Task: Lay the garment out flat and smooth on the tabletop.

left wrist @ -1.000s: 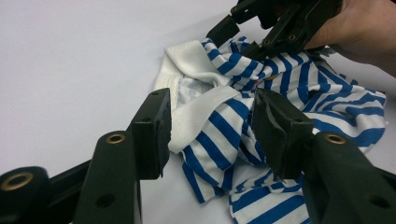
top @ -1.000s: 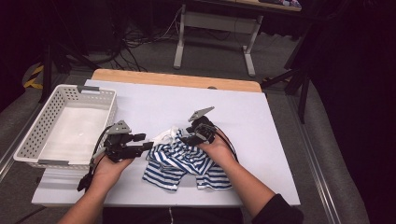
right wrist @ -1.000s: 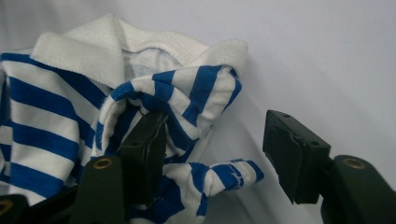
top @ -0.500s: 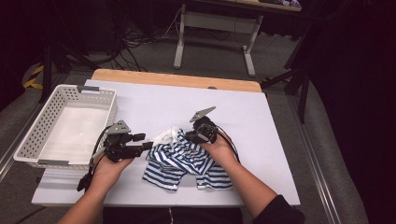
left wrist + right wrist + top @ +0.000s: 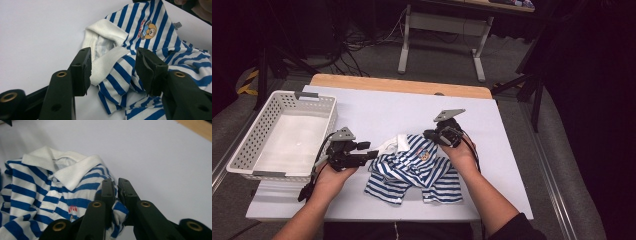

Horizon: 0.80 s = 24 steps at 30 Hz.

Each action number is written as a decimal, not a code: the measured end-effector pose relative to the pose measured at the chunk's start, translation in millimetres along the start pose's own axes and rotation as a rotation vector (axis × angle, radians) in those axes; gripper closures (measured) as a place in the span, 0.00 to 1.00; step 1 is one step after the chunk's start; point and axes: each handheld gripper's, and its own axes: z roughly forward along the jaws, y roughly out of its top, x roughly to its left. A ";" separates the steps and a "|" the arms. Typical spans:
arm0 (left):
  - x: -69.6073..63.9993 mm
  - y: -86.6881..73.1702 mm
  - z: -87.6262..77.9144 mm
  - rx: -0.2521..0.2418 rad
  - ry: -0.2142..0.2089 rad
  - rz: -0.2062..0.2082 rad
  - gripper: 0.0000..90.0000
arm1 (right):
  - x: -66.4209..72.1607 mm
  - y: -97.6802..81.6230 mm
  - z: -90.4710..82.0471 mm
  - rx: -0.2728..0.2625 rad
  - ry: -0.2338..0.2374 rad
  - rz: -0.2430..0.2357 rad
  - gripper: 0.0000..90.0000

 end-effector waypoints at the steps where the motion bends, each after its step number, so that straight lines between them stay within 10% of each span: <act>1: 0.3 0.9 0.8 0.000 -0.002 -0.001 0.54 | -2.7 -0.8 -3.4 -0.008 -0.013 0.006 0.93; 16: 6.1 9.5 18.9 0.032 0.016 -0.017 0.54 | -37.1 -42.3 -46.3 -0.001 -0.187 0.083 0.93; 24: 13.8 17.5 38.6 0.093 0.061 -0.031 0.54 | -44.9 -71.9 -54.9 0.024 -0.204 0.143 0.92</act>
